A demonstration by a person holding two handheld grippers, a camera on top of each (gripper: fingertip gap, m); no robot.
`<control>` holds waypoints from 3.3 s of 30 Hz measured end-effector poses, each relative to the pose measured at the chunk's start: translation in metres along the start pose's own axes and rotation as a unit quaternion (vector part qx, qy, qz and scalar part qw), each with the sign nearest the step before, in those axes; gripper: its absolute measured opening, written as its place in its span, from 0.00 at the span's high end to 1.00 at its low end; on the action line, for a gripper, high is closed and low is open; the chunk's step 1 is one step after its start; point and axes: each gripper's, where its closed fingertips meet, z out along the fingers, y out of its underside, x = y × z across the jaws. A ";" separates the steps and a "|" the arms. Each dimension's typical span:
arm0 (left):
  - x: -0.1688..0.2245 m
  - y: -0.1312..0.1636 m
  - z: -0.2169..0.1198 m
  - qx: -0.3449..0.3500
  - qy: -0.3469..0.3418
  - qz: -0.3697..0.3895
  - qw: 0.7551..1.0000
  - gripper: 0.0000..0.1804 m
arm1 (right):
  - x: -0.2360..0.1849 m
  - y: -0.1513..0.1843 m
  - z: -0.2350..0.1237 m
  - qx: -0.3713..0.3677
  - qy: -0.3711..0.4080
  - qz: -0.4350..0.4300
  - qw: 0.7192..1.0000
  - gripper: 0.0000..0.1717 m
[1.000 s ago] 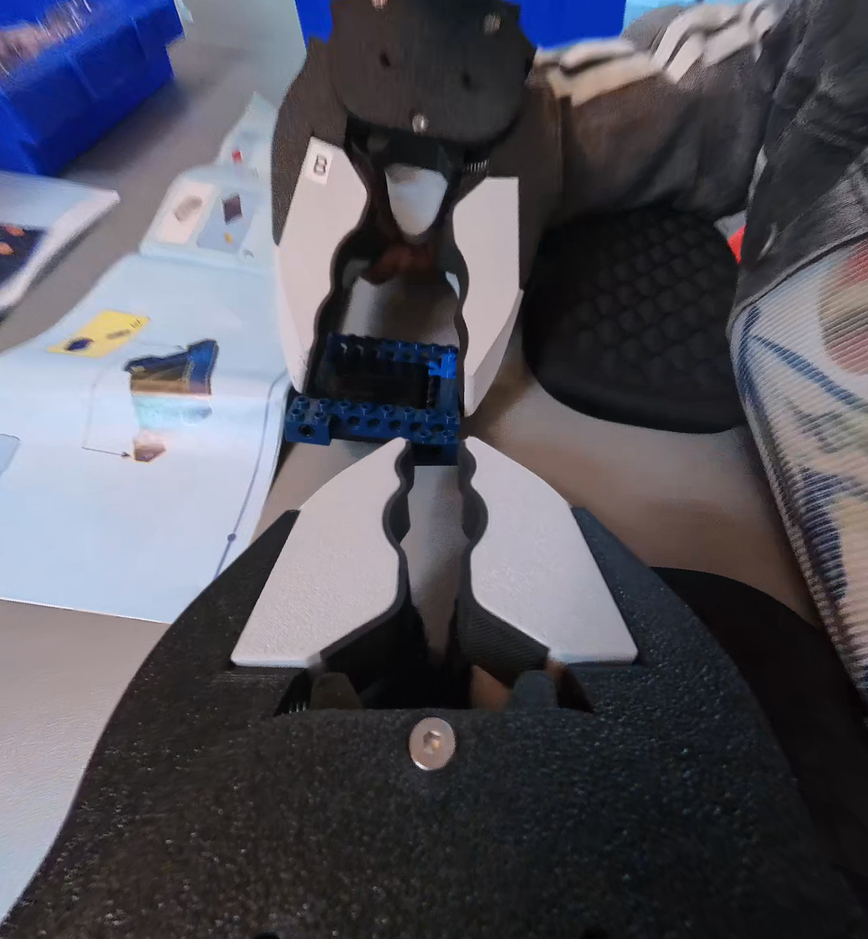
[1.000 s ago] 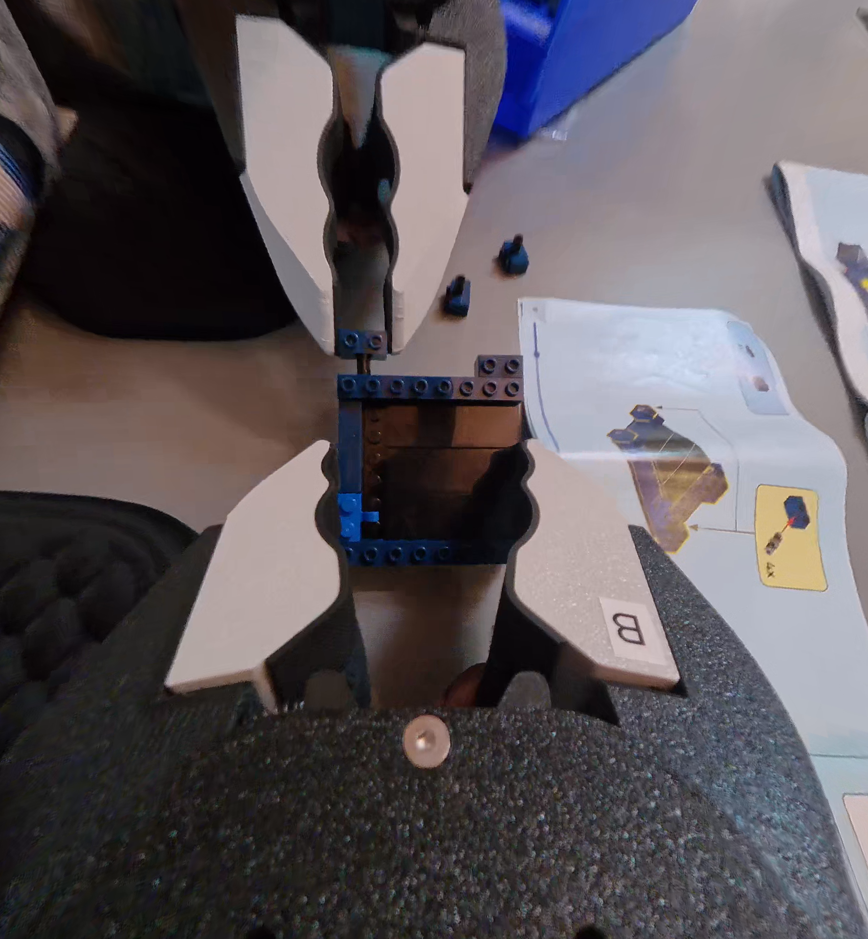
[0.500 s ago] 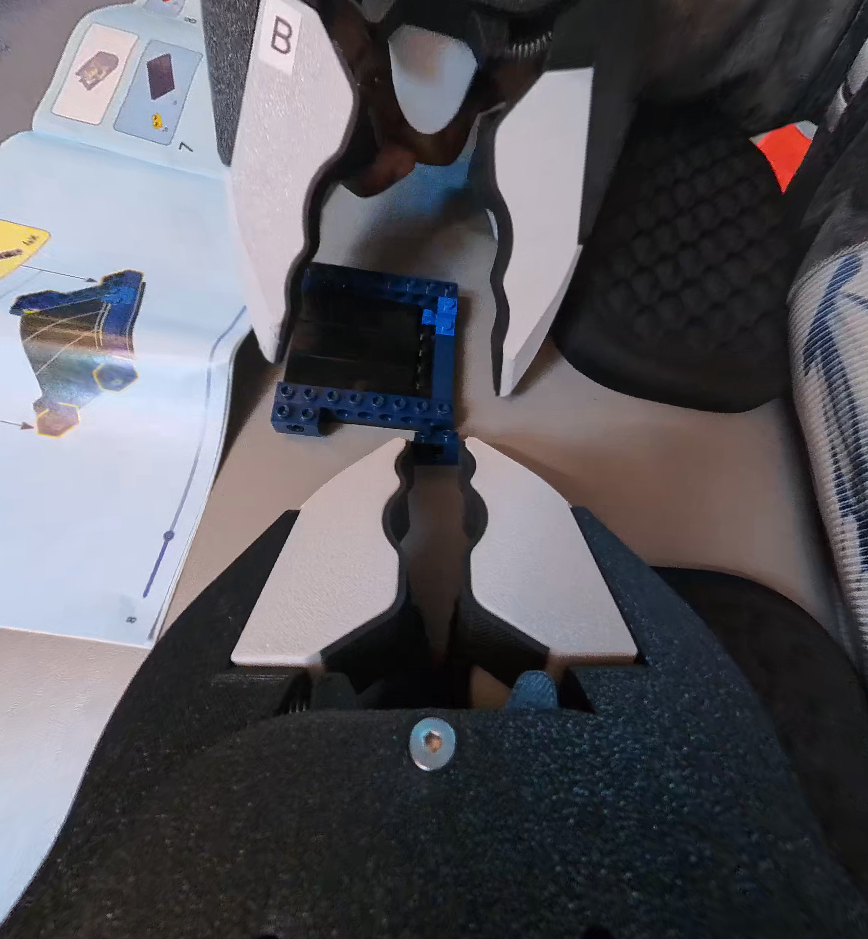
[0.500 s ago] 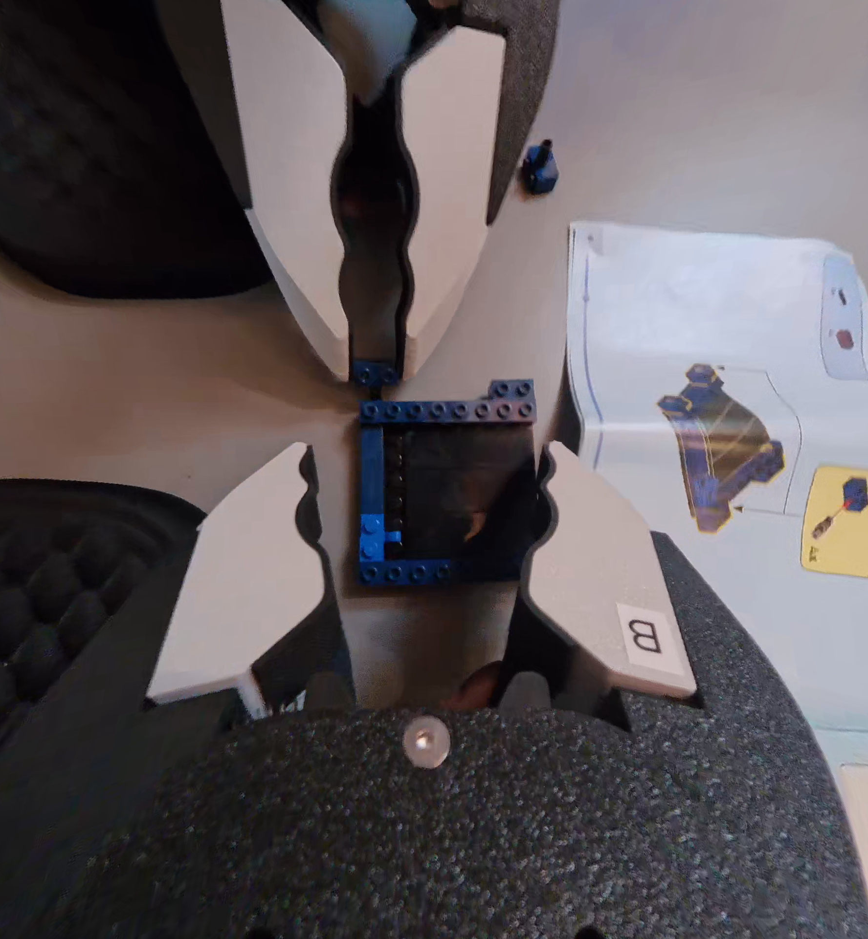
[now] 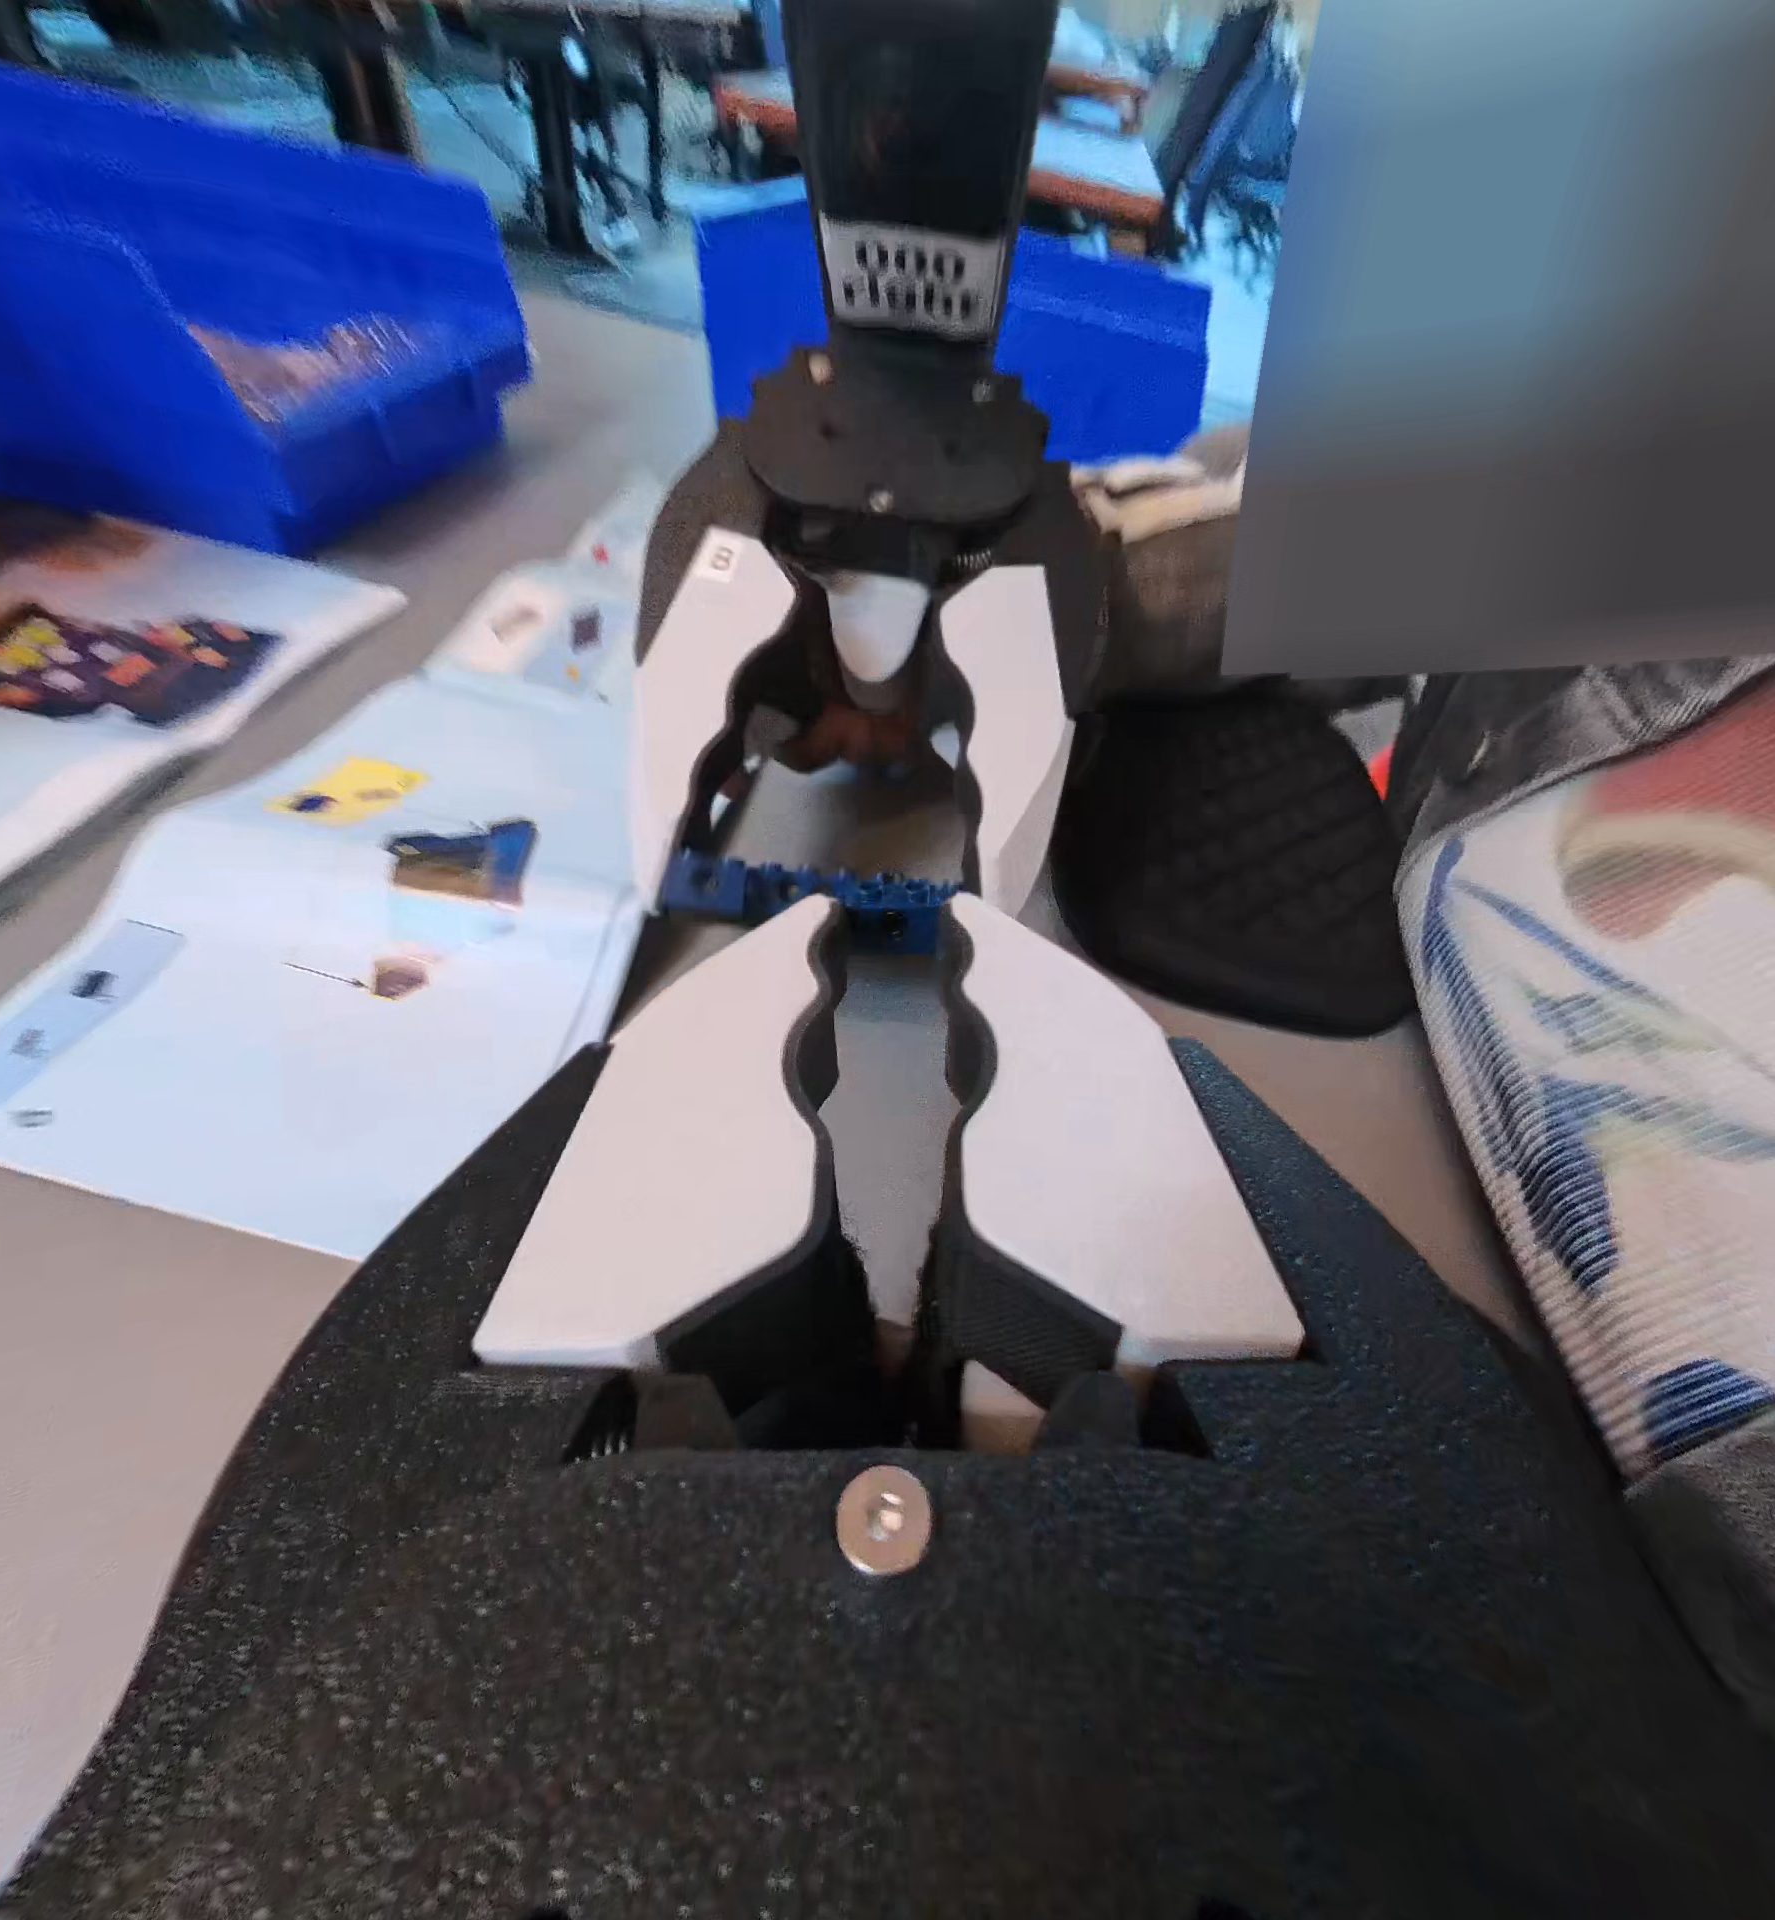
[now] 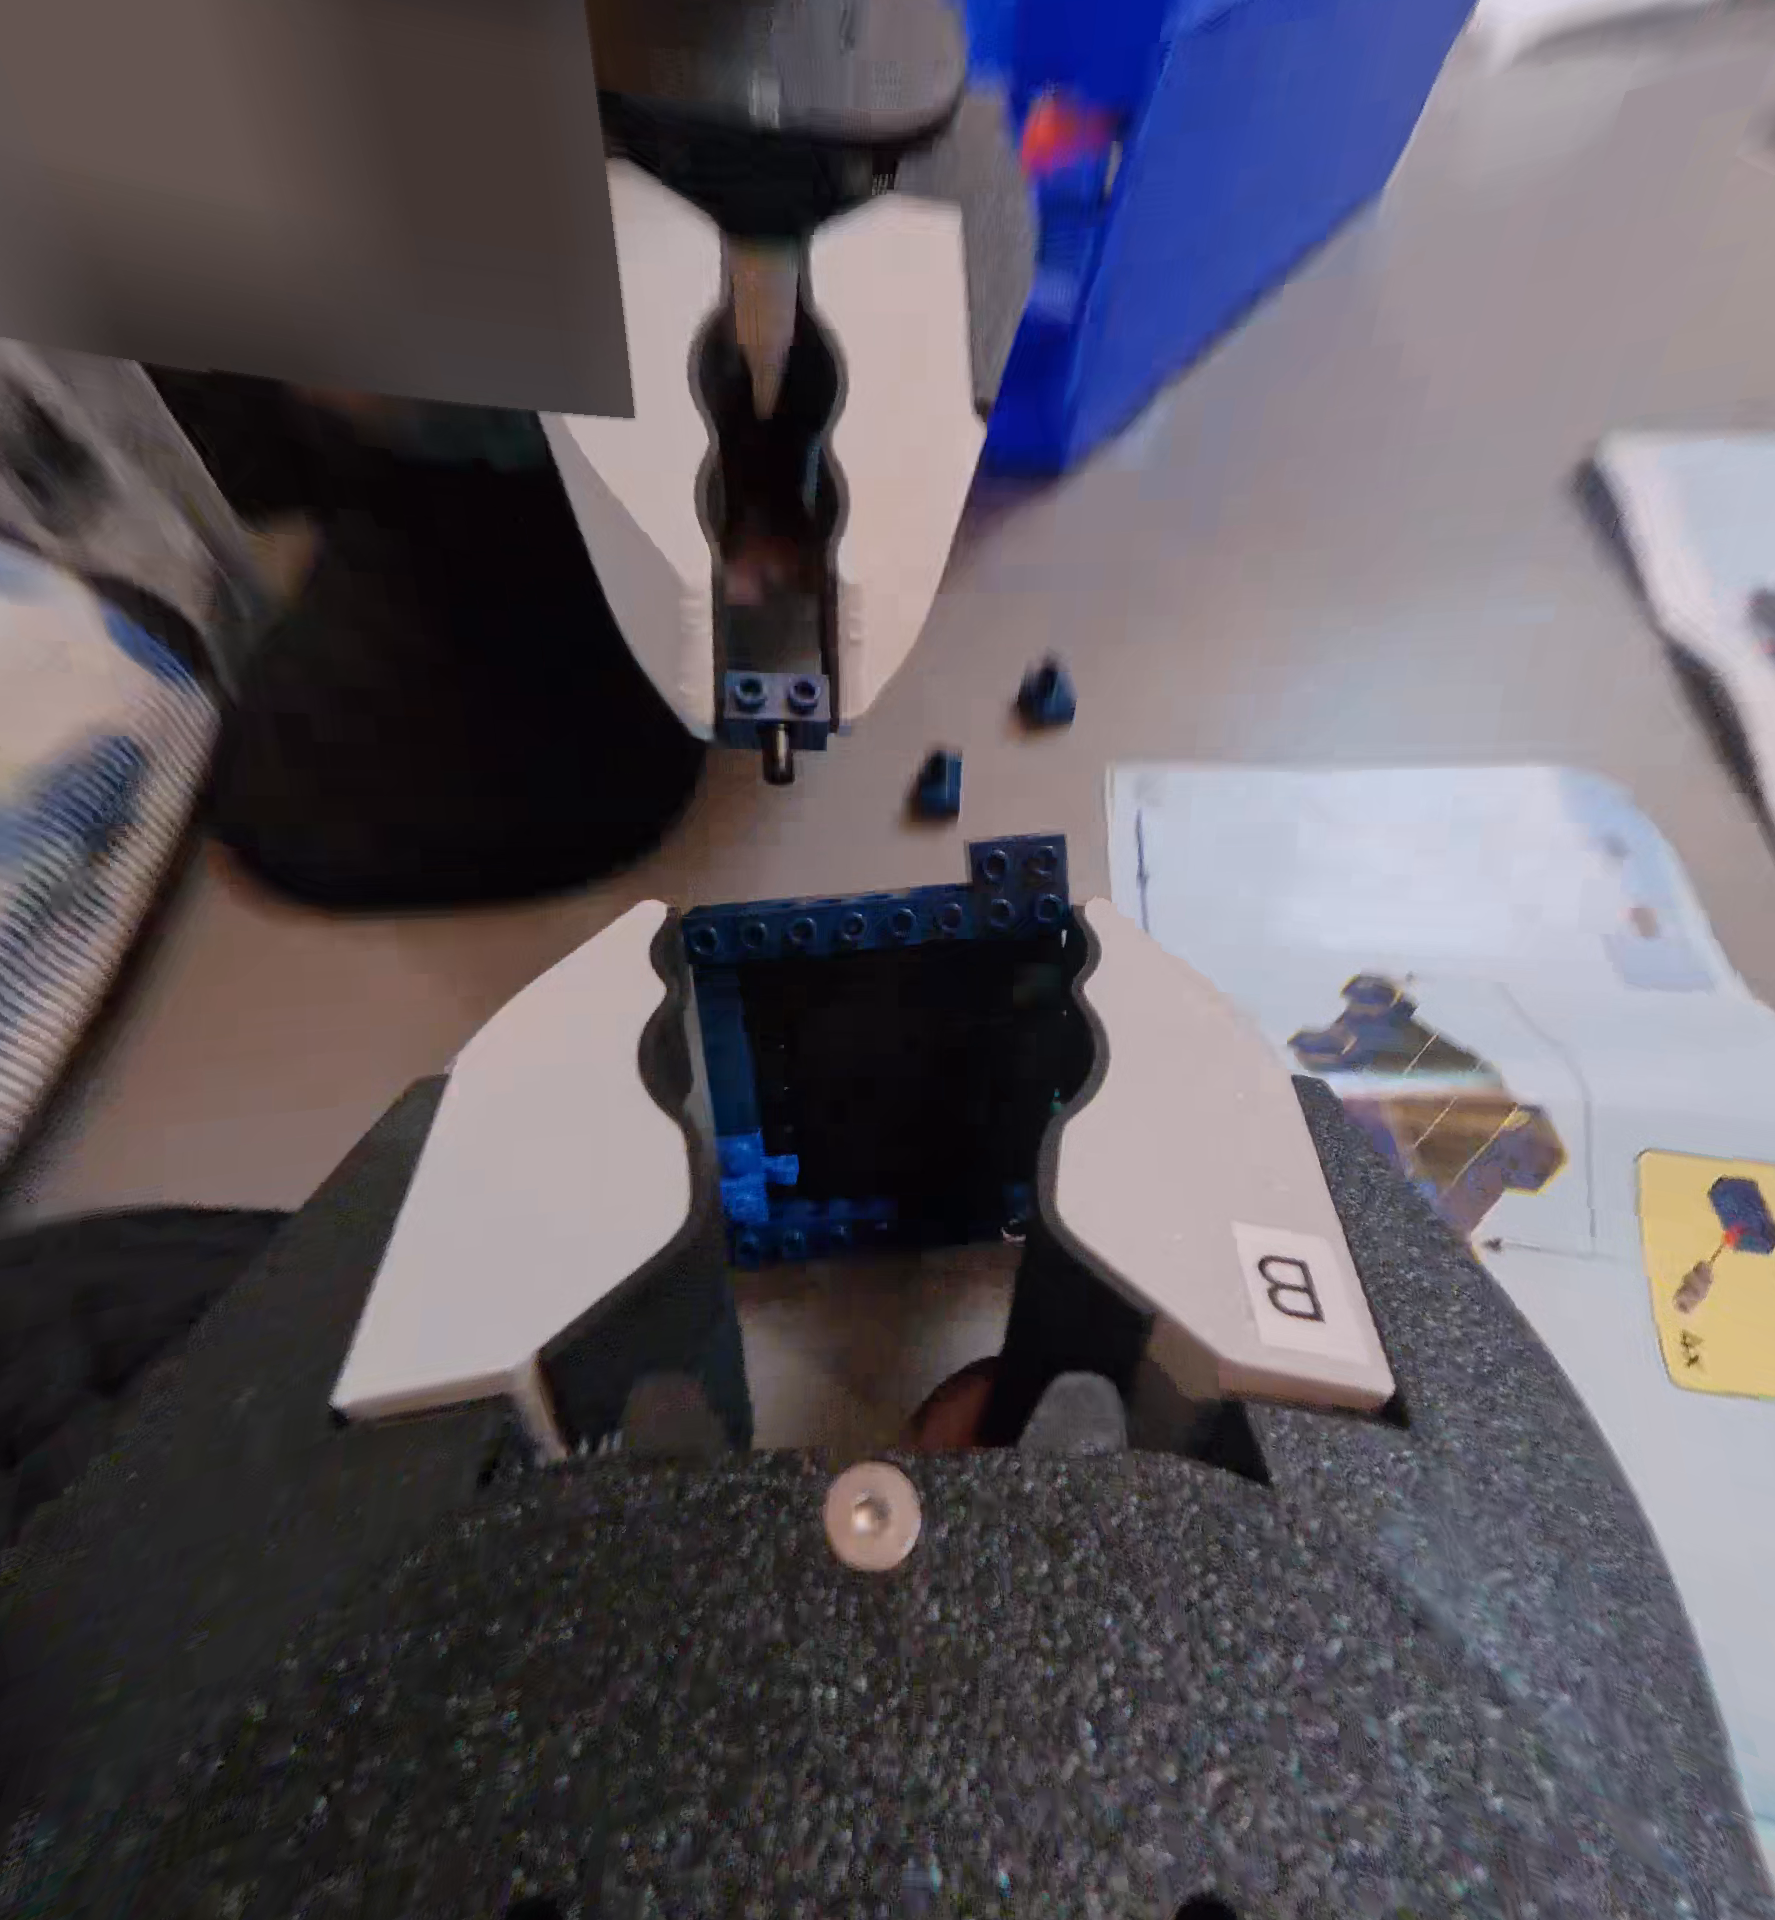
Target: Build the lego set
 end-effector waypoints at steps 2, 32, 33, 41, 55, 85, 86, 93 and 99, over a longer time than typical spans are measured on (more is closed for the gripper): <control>0.002 -0.013 -0.011 0.012 -0.023 0.020 0.999 0.91 | -0.003 -0.026 -0.010 0.100 -0.021 0.019 0.995 0.60; -0.006 0.024 -0.043 -0.183 -0.205 0.070 0.959 0.91 | -0.029 -0.046 0.031 0.137 -0.091 0.018 0.986 0.60; -0.005 0.029 -0.038 -0.182 -0.197 0.061 0.962 0.91 | -0.030 -0.046 0.033 0.133 -0.097 0.022 0.986 0.60; -0.004 0.035 -0.029 -0.166 -0.190 0.055 0.966 0.91 | -0.028 -0.026 0.042 0.038 -0.085 -0.004 0.996 0.59; 0.002 0.020 -0.002 -0.140 -0.157 0.069 0.975 0.91 | -0.026 -0.004 0.026 0.005 -0.080 -0.004 0.997 0.55; -0.011 0.026 -0.002 -0.125 -0.170 0.039 0.977 0.91 | -0.020 -0.005 0.028 0.001 -0.073 0.013 0.997 0.55; -0.011 0.026 0.000 -0.122 -0.166 0.038 0.978 0.91 | -0.020 -0.004 0.027 0.003 -0.072 0.019 0.997 0.55; -0.010 0.021 0.001 -0.113 -0.166 0.048 0.979 0.91 | -0.018 -0.003 0.021 0.005 -0.069 0.031 0.997 0.54; -0.010 0.016 -0.007 -0.097 -0.171 0.041 0.980 0.91 | -0.019 -0.003 0.022 0.005 -0.067 0.023 0.997 0.52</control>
